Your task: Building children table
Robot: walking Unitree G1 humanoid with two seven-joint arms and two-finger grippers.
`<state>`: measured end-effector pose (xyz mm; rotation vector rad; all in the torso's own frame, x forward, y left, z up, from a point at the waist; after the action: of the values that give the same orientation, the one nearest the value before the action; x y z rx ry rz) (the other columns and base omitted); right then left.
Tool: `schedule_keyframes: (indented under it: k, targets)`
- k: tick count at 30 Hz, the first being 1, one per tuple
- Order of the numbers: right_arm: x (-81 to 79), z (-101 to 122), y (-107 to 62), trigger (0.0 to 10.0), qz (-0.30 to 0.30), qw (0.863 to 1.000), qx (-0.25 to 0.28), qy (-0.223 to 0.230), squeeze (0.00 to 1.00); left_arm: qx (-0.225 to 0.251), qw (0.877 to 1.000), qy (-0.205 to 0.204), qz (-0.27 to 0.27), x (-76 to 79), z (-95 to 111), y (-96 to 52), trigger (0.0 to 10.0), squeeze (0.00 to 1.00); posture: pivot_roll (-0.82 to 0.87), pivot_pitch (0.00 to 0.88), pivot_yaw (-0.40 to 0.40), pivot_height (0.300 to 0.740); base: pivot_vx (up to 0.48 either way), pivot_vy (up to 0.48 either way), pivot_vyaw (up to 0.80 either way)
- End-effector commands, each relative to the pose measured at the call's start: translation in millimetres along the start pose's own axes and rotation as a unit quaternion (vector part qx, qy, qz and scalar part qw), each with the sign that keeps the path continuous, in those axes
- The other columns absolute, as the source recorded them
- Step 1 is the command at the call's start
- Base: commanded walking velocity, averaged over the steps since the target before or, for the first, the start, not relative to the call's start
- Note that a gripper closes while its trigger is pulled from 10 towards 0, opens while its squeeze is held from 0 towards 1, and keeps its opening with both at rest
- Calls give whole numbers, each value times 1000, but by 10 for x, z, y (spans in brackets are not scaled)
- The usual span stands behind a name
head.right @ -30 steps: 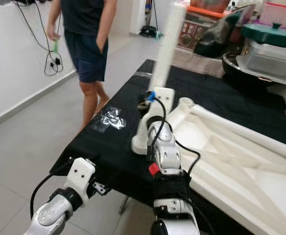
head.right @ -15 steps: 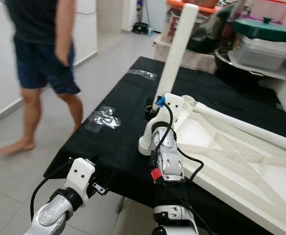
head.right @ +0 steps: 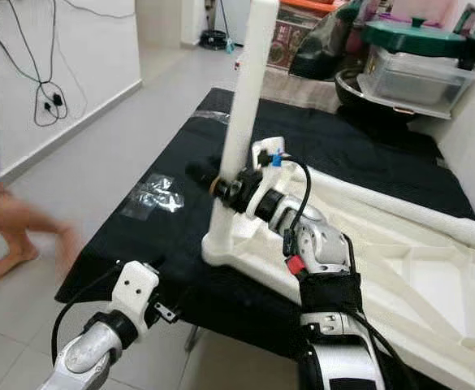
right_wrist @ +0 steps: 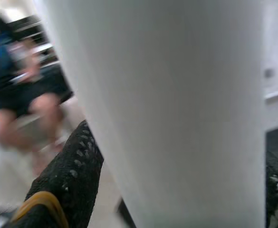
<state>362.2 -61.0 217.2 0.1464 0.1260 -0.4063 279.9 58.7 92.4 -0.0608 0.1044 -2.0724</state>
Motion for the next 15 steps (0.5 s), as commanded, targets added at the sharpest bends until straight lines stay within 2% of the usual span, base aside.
schedule_keyframes:
  k: [1, 4, 5, 6, 8, 11, 13, 14, 15]
  targets:
    - [-174, -64, 92, 10000, 73, 997, -14, 3, 0, 0, 1000, -4, -3, 31, -17, 13, 10000, 0, 111, 0, -130, 740, 0, 0, 0]
    - [-183, -72, 96, 10000, 90, 996, -18, 1, 0, 0, 1000, -4, -3, 33, -16, 14, 10000, 0, 111, 0, -130, 740, 0, 0, 0]
    - [-192, -82, 121, 4549, 108, 994, -25, -8, 0, 1, 1000, -4, -3, 33, -14, 15, 10000, 0, 115, 0, -133, 740, 0, 0, 0]
    - [-157, -95, 180, 0, 103, 994, -30, -19, 0, 1, 1000, -4, -2, 33, -11, 15, 10000, 0, 118, 0, -136, 740, 0, 0, 0]
    - [-116, -110, 243, 0, 92, 995, -35, -23, 0, 1, 1000, -4, -1, 35, -9, 14, 10000, 0, 120, 0, -137, 740, 0, 0, 0]
    - [-91, -125, 249, 0, 77, 996, -33, -31, 0, 2, 1000, -5, -1, 32, -5, 12, 10000, 0, 117, 0, -129, 740, 0, 0, 0]
    - [12, -122, 247, 0, 27, 999, -26, -34, 0, 2, 1000, -5, -1, 31, -2, 13, 10000, 0, 118, 0, -135, 740, 0, 0, 0]
    - [12, -122, 247, 0, 27, 999, -26, -34, 0, 2, 1000, -5, -1, 31, -2, 13, 10000, 0, 118, 0, -135, 740, 0, 0, 0]
    - [67, -117, 243, 0, 3, 999, -22, -34, 0, 2, 1000, -5, -1, 31, 1, 14, 10000, 0, 117, 0, -135, 740, 0, 0, 0]
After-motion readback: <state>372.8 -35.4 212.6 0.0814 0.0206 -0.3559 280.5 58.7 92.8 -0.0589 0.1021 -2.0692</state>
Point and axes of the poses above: a point about 5 cm out from each wrist's last joint towards the gripper, its own y axis pointing out of the wrist towards the gripper, its own z axis along the axis of the wrist's last joint, x = y × z, the point moved 6 cm from there along y, pointing out of the wrist towards the gripper, and after that the axes turned 5 degrees about -y, right-handed, at the moved point
